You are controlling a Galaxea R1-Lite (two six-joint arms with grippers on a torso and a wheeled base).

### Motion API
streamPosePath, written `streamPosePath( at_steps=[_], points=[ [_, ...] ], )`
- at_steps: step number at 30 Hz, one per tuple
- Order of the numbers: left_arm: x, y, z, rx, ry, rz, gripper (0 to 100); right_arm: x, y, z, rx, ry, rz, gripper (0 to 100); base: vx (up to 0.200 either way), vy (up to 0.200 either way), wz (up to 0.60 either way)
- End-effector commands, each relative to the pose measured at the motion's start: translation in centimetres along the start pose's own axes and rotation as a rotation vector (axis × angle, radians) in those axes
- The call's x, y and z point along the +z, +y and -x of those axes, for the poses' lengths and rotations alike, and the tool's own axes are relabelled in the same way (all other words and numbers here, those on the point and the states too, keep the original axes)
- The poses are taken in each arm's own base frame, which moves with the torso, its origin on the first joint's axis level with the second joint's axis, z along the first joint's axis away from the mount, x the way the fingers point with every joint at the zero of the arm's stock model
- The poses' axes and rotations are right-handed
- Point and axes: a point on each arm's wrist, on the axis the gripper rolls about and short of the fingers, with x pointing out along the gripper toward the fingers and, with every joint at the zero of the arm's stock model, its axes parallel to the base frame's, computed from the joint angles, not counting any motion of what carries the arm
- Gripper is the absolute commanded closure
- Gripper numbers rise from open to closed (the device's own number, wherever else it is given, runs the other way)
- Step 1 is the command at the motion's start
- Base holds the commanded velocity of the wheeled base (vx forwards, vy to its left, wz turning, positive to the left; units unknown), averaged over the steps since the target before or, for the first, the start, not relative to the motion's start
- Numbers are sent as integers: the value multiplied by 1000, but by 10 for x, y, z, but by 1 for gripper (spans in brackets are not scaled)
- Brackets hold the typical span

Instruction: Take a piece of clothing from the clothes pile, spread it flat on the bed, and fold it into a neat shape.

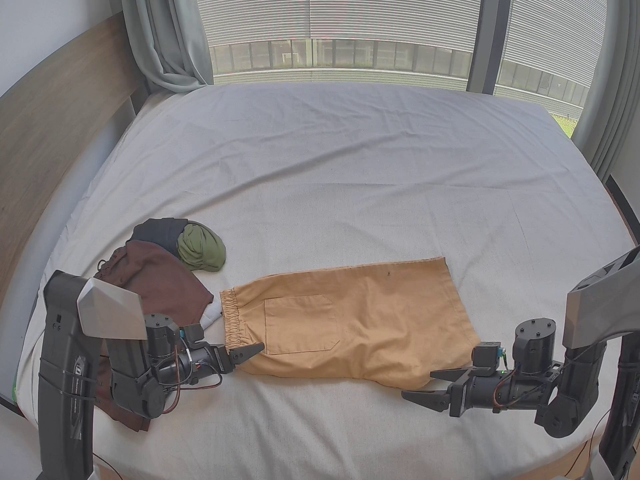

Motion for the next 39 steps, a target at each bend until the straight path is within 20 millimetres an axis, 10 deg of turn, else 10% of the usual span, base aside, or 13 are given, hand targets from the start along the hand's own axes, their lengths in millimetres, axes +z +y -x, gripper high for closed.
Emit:
streamPosePath(
  at_steps=[1, 19, 20, 39],
  points=[
    [-2, -2, -5, -11, 5, -5, 0, 4, 1, 3, 16, -15, 6, 0, 0, 0, 0],
    [2, -2, -12, 69, -54, 19, 0, 10, -1, -4, 30, -38, 22, 0, 0, 0, 0],
    [2, -2, -12, 72, -56, 22, 100, 10, -1, -5, 30, -40, 23, 0, 0, 0, 0],
    [10, -13, 5, 80, -62, 21, 100, 8, -23, -15, -18, -41, -11, 0, 0, 0, 0]
  ],
)
